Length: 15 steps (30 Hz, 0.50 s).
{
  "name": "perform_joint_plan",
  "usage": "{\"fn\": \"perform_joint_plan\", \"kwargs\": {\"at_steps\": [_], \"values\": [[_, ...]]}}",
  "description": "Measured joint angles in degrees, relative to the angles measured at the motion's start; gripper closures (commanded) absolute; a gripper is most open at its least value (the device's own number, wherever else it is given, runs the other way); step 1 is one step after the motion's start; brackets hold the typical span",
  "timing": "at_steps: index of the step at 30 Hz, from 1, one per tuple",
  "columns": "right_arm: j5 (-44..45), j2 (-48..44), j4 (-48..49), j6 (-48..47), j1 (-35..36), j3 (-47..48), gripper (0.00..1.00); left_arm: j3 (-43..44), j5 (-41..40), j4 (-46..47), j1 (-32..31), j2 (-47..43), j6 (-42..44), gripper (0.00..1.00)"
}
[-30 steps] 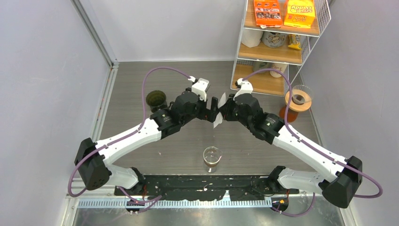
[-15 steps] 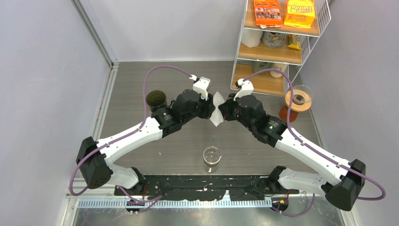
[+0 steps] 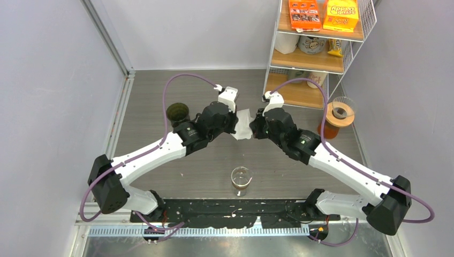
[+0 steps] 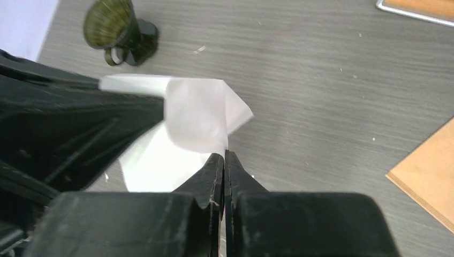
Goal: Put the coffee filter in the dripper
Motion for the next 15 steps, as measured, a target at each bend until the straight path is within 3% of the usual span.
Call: {"fn": "perform_joint_plan", "kwargs": {"at_steps": [15], "values": [[4.66,2.97,-9.07,-0.09,0.11,3.87,0.95,0.00,-6.16,-1.90,-0.11,0.00,0.92,1.00]]}}
